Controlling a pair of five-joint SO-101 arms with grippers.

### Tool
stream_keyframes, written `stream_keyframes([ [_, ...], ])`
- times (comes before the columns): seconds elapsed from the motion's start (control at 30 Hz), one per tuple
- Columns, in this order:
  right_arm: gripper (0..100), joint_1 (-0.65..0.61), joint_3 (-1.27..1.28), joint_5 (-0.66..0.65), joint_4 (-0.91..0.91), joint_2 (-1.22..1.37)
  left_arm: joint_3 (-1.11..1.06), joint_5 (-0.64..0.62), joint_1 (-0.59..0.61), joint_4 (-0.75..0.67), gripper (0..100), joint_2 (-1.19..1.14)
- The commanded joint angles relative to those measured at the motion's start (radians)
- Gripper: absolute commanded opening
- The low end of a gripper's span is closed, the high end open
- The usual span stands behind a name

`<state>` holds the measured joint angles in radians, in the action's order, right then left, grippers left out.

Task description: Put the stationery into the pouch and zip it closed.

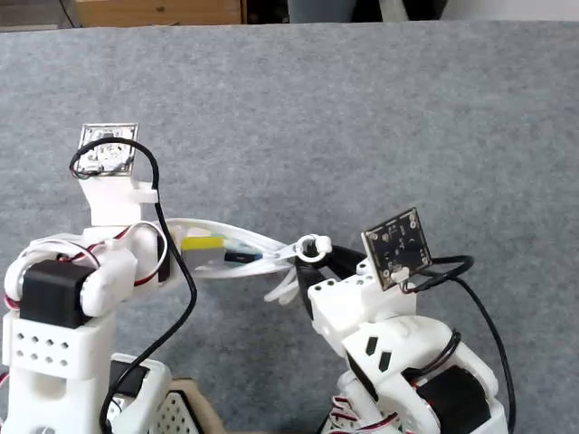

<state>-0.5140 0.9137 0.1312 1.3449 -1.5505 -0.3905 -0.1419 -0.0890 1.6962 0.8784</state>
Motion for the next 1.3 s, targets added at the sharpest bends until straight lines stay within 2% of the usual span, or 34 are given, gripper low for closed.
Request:
stream_keyframes([
  [0.0,1.2,0.009,-0.033,-0.002,-0.026,-0.001,0.056,0.008,-0.002,0.011,42,-0.009],
  [0.27,1.2,0.009,-0.025,-0.002,-0.041,0.008,0.403,0.008,-0.005,0.064,41,-0.008],
  [0.5,1.2,0.009,-0.025,-0.002,-0.041,0.010,0.495,-0.023,-0.007,0.064,41,-0.006],
  [0.67,1.2,0.029,-0.047,-0.002,-0.092,0.001,0.496,-0.028,0.002,0.064,41,0.054],
  [0.77,1.2,0.069,-0.116,-0.005,-0.150,0.001,0.450,-0.021,0.002,0.064,41,0.080],
  [1.0,1.2,0.074,-0.262,-0.012,-0.229,0.010,0.374,-0.023,0.004,0.061,41,0.095],
  [1.13,1.2,0.074,-0.292,-0.081,-0.278,0.010,0.374,-0.021,0.004,0.061,41,0.095],
  [1.27,1.2,0.075,-0.295,-0.094,-0.290,0.010,0.374,-0.021,0.004,0.061,41,0.095],
])
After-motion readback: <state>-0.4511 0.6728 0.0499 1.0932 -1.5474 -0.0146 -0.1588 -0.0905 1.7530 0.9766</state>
